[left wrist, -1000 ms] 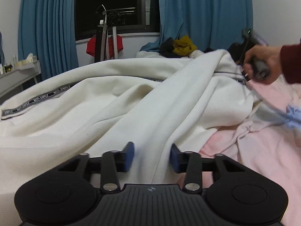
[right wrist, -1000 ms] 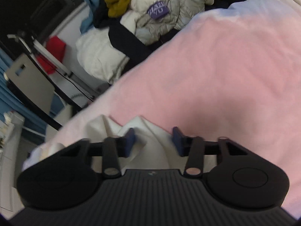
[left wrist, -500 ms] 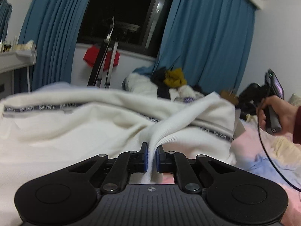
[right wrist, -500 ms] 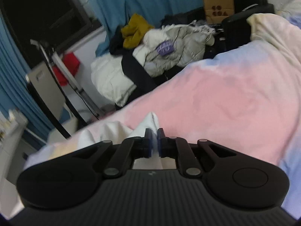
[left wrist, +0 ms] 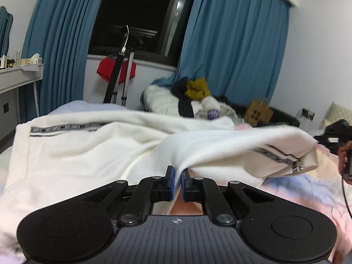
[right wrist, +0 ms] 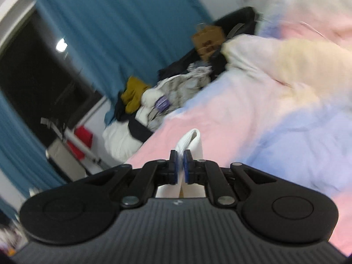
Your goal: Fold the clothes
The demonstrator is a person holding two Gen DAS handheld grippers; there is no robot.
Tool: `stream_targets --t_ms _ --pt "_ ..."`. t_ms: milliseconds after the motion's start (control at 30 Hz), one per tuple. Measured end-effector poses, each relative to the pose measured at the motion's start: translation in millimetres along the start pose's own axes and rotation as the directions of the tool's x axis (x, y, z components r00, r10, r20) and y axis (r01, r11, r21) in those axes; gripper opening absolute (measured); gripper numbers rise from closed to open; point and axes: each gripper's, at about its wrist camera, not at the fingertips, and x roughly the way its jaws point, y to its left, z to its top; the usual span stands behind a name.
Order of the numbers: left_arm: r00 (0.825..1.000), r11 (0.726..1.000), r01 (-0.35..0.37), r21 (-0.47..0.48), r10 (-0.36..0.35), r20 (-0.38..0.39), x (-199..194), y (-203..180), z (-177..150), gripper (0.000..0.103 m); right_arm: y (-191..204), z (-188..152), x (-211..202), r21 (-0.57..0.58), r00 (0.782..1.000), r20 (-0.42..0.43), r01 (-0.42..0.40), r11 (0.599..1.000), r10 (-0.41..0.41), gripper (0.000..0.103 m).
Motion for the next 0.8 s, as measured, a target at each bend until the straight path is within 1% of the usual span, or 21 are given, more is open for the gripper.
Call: stream_targets --t_ms 33,67,133,200,233,300,400,467,500,567,600,633,667,700,733,800 --pt "1.0 1.0 -0.004 0.0 0.004 -0.01 -4 -2 -1 0.004 -16 -2 -4 0.043 1.0 -0.006 0.005 0.999 -0.005 0.009" --pt "1.0 1.0 -0.007 0.0 0.007 -0.02 -9 -3 -3 0.004 -31 -4 -5 0.099 1.0 -0.028 0.016 0.995 -0.013 0.009" --pt "0.999 1.0 -0.014 -0.001 0.014 -0.04 -17 -7 -6 0.004 -59 -8 -4 0.223 0.996 -0.086 0.044 0.974 -0.025 0.009" --pt "0.999 1.0 -0.018 0.014 0.019 -0.051 -23 -12 -13 0.004 -77 -14 -4 0.299 0.99 -0.132 0.077 0.951 -0.039 0.009" --pt "0.998 0.999 -0.022 0.036 0.023 -0.053 -23 -16 -16 0.004 -85 -17 -3 0.332 0.988 -0.151 0.091 0.939 -0.043 0.009" --pt "0.998 0.998 -0.02 0.06 0.024 -0.059 -20 -22 -20 0.004 -89 -21 -4 0.364 0.987 -0.156 0.091 0.927 -0.036 0.01" --pt "0.996 0.999 -0.029 0.047 0.032 -0.084 -11 -20 -22 0.004 -87 -21 -3 0.368 0.988 -0.154 0.079 0.926 -0.023 0.011" --pt "0.996 1.0 -0.024 0.01 0.025 -0.09 -7 -15 -22 0.004 -89 -22 -4 0.384 0.988 -0.156 0.057 0.922 0.004 0.011" --pt "0.996 1.0 -0.021 -0.014 0.019 -0.091 -5 -13 -21 0.004 -92 -21 -3 0.407 0.986 -0.164 0.04 0.913 0.03 0.012" --pt "0.996 0.998 -0.014 -0.062 0.009 -0.092 -3 -8 -19 0.004 -102 -22 5 0.492 0.976 -0.178 -0.02 0.87 0.123 0.013" --pt "0.996 0.996 -0.013 -0.084 0.006 -0.09 -2 -6 -19 0.004 -106 -26 10 0.543 0.967 -0.187 -0.043 0.839 0.171 0.015" --pt "0.996 0.994 -0.013 -0.104 0.004 -0.087 -2 -3 -18 0.004 -109 -29 15 0.579 0.96 -0.201 -0.044 0.814 0.195 0.024" --pt "0.997 0.994 -0.017 -0.11 0.008 -0.078 -1 -4 -18 0.004 -112 -32 19 0.613 0.952 -0.213 -0.044 0.789 0.219 0.03" --pt "0.997 0.993 -0.021 -0.116 0.013 -0.07 -1 -4 -17 0.004 -115 -35 23 0.639 0.946 -0.226 -0.037 0.769 0.233 0.045" --pt "0.998 0.992 -0.024 -0.122 0.017 -0.061 -1 -5 -16 0.004 -116 -37 27 0.646 0.945 -0.24 -0.015 0.763 0.222 0.062" --pt "0.999 0.991 -0.032 -0.133 0.026 -0.045 -1 -5 -15 0.004 -119 -40 34 0.662 0.943 -0.265 0.024 0.749 0.204 0.078"
